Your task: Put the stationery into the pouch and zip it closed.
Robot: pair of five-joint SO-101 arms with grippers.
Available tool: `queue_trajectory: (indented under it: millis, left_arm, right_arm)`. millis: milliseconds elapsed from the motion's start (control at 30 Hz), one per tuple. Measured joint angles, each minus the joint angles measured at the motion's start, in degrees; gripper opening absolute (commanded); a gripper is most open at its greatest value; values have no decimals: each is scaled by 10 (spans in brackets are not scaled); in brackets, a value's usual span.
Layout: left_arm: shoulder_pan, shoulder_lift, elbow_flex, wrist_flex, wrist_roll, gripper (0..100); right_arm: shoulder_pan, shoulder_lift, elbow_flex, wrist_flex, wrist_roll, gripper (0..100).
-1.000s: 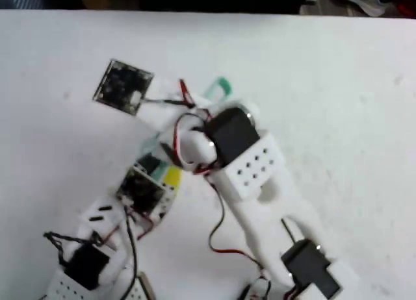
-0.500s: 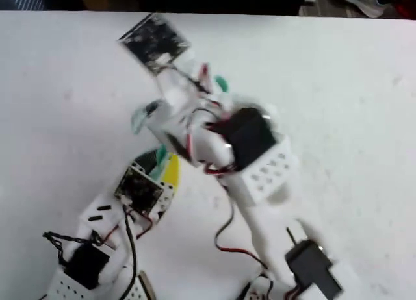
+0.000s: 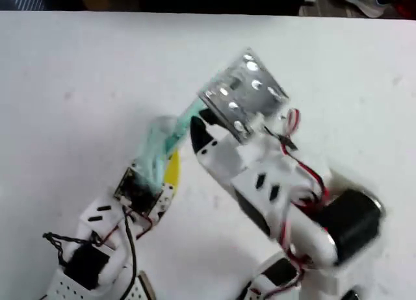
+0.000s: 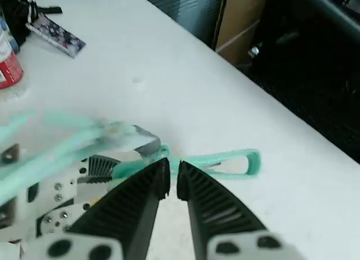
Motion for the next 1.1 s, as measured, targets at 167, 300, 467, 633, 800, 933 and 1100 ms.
queue_trajectory:
  millis: [167,300,467,633,800,933,1100]
  left_arm:
    - [0,0,0,0,0,23]
    - [-17,-4,0,0,1,23]
    - [-34,-4,0,0,1,23]
    - [-35,-4,0,0,2,23]
    - [-37,-4,0,0,2,23]
    - [-38,-5,0,0,2,23]
    - [-38,-5,0,0,2,23]
  right_arm:
    - [7,-10,58,-9,28,17]
    - [8,-11,26,-11,32,18]
    - [10,-21,-62,-37,13,153]
    - [-90,-12,-84,-35,-40,217]
    - [-160,19,-85,-5,-51,214]
    - [-215,0,-86,-1,-51,214]
    - [-241,-50,-86,0,-54,215]
